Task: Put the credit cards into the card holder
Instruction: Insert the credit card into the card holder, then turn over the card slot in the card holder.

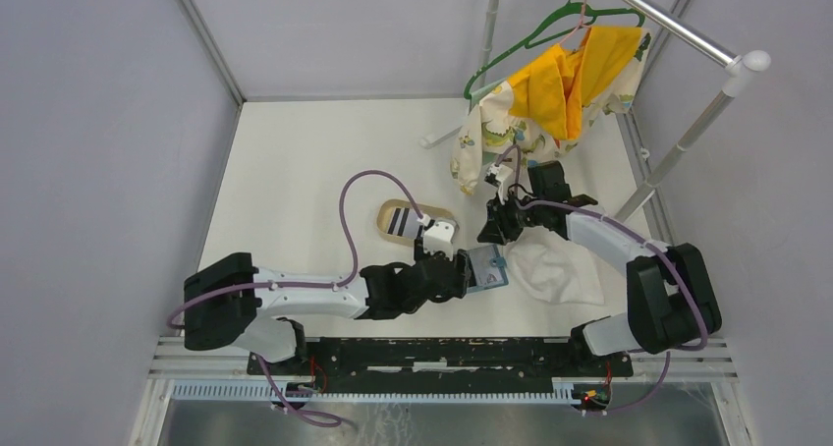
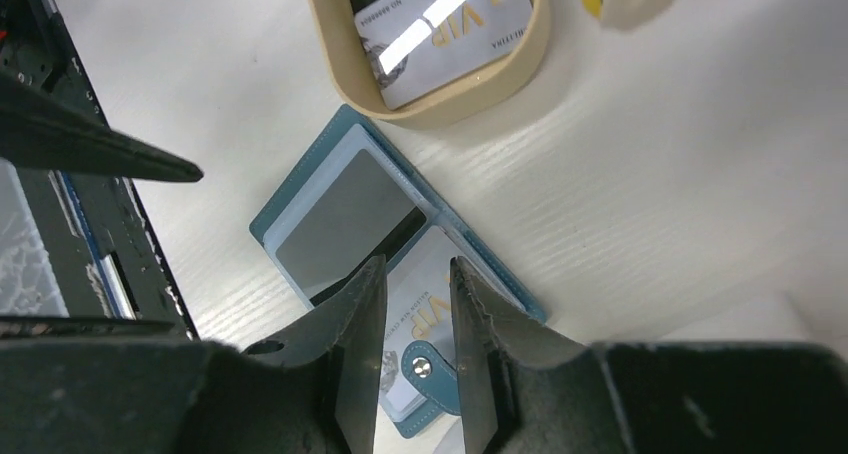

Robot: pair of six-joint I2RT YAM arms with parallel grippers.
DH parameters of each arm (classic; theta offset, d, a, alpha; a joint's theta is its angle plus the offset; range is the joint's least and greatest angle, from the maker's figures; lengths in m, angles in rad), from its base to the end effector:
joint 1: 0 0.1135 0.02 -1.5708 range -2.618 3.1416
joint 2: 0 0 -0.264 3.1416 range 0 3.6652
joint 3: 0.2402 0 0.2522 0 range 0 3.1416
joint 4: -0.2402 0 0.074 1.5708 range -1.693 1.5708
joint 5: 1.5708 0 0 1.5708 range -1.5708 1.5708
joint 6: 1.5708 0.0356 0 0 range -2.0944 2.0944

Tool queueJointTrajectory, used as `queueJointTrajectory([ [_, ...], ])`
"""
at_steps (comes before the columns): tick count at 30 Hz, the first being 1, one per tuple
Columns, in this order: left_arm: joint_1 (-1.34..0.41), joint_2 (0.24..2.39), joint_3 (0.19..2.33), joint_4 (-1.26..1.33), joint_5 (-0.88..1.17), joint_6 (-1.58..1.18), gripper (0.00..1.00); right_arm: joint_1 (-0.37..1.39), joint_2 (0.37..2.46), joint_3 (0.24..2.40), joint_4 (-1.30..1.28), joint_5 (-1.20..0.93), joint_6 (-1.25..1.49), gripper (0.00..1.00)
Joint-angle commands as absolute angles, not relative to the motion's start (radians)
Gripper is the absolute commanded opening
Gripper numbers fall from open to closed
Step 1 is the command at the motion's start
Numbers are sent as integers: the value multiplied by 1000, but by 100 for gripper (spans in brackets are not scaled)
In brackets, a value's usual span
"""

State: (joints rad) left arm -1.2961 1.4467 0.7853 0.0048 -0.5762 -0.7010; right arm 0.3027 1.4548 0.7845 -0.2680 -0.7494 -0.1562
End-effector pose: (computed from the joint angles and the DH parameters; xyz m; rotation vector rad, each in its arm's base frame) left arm 0.1000 -0.2832 0.2090 0.3282 2.1309 -0.5398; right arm 0.2580 0.1060 0.1899 -0.8437 2.2592 0.9954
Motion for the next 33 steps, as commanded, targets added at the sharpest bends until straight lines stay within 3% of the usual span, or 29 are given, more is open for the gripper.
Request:
queueJointTrajectory([
  [1,-1267,1360,710,176,-505,-667,73,299,1350,814,-279,-782,-312,35],
  [7,-1187,1275,570,362,-329,-718,75,299,1196,785,-290,-872,-521,33],
  [12,-1071,1255,432,593,-121,-825,75,298,1060,622,-293,-1086,-914,39],
  [14,-1033,1267,395,667,-62,-869,73,300,1070,552,-376,-1185,-1139,28],
  [16,-1011,1288,381,707,-26,-903,67,319,1108,558,-479,-1207,-1283,23],
  [19,-1000,1324,374,732,-13,-942,56,386,1147,584,-449,-1033,-1235,10],
  [22,-995,1362,379,719,-24,-964,40,447,1164,547,-291,-863,-1084,7],
  [24,-991,1376,394,665,-50,-966,35,474,1185,534,-257,-821,-1051,4],
  [33,-992,1406,459,451,-128,-936,34,559,1328,572,-228,-632,-958,2],
])
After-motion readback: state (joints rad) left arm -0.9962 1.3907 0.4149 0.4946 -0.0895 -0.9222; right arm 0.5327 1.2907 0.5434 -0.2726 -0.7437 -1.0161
